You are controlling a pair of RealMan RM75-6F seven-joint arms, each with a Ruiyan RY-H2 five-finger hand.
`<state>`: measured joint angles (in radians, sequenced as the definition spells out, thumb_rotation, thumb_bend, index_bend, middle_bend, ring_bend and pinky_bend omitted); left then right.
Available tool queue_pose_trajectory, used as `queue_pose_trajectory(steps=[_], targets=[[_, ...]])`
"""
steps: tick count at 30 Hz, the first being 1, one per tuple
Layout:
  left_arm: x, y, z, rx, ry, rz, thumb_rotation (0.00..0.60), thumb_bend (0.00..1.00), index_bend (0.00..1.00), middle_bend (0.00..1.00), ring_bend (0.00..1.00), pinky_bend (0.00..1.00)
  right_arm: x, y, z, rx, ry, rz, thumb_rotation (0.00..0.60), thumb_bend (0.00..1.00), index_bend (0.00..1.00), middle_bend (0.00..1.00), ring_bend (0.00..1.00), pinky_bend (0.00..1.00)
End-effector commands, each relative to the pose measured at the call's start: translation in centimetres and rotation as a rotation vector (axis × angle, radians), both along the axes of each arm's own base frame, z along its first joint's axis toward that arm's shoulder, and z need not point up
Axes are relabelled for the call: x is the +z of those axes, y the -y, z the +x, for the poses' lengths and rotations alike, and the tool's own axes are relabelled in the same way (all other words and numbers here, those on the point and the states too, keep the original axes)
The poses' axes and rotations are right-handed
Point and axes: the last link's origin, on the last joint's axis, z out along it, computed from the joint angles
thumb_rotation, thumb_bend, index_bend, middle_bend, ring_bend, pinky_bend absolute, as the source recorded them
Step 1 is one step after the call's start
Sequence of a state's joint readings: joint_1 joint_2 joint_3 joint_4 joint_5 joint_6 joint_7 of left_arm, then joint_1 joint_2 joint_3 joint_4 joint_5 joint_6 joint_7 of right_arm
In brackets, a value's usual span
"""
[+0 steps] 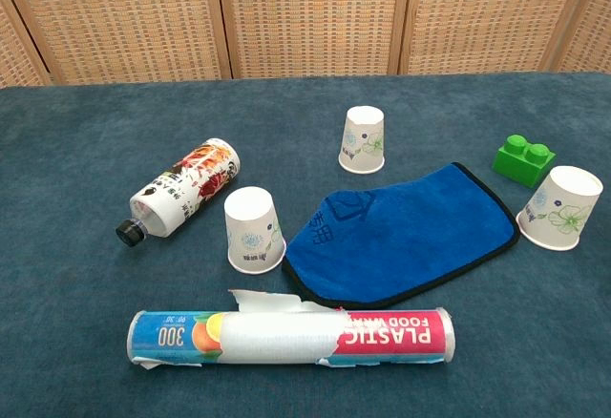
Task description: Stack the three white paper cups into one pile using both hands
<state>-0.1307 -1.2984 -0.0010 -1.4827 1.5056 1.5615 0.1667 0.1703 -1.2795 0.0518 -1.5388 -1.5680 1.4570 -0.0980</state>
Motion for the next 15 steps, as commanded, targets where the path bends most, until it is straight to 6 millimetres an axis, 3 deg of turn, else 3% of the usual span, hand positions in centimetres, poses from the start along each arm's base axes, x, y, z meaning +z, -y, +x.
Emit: queue_pose_trajectory(steps=[1,15], targets=[[-0.04,0.0,-0.04,0.001,-0.002,-0.003,0.6,0.05,0.0,0.0,0.0,0.0,0.01,0.01,-0.03,-0.001,-0.002,0.0,0.6,0.01,0.04,0.0,0.0,0.0],[0.06,0.02,0.12,-0.004,0.01,-0.007,0.6,0.05,0.0,0.0,0.0,0.0,0.53,-0.22,0.05,0.001,0.015,-0.014,0.6,0.01,0.04,0.0,0.0,0.0]])
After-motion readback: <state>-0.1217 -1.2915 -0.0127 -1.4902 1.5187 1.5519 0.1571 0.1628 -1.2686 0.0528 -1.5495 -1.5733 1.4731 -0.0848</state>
